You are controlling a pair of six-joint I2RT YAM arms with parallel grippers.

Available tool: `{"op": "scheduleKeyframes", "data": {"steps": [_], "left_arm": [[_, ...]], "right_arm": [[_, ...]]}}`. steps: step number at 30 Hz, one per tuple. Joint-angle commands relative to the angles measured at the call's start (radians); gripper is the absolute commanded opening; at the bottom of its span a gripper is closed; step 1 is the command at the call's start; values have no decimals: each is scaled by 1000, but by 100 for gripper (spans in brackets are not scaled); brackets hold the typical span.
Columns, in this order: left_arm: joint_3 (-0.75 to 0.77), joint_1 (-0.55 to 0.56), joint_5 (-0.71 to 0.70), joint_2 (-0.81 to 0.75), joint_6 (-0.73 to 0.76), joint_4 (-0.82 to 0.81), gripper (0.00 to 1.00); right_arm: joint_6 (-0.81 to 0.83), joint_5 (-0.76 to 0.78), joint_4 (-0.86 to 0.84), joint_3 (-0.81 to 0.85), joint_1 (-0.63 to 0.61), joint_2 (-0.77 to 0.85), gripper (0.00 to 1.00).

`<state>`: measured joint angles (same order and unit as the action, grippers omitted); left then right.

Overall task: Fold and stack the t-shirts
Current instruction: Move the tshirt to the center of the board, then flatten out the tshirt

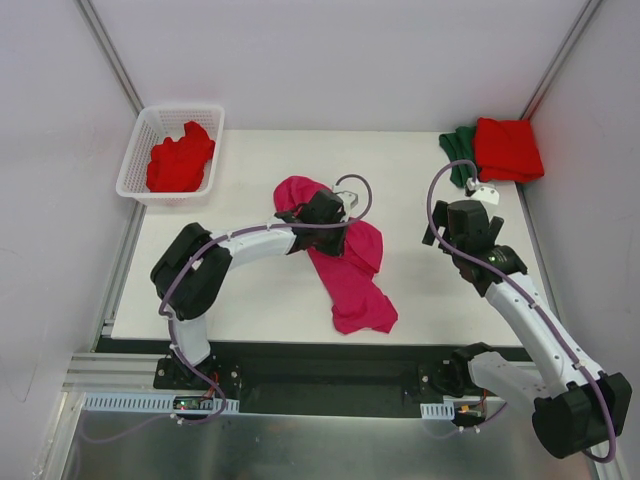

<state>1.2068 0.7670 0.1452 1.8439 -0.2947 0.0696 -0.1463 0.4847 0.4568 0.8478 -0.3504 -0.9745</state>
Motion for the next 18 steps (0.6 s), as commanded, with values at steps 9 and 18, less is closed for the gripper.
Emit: {"op": "scheduleKeyframes", "data": {"steps": [9, 18], "left_arm": [[253, -52, -93, -274, 115, 255, 0], [473, -184, -134, -333, 199, 383, 0]], "right_arm": [[-39, -81, -32, -53, 1, -52, 96], [-42, -165, -27, -49, -1, -113, 96]]}}
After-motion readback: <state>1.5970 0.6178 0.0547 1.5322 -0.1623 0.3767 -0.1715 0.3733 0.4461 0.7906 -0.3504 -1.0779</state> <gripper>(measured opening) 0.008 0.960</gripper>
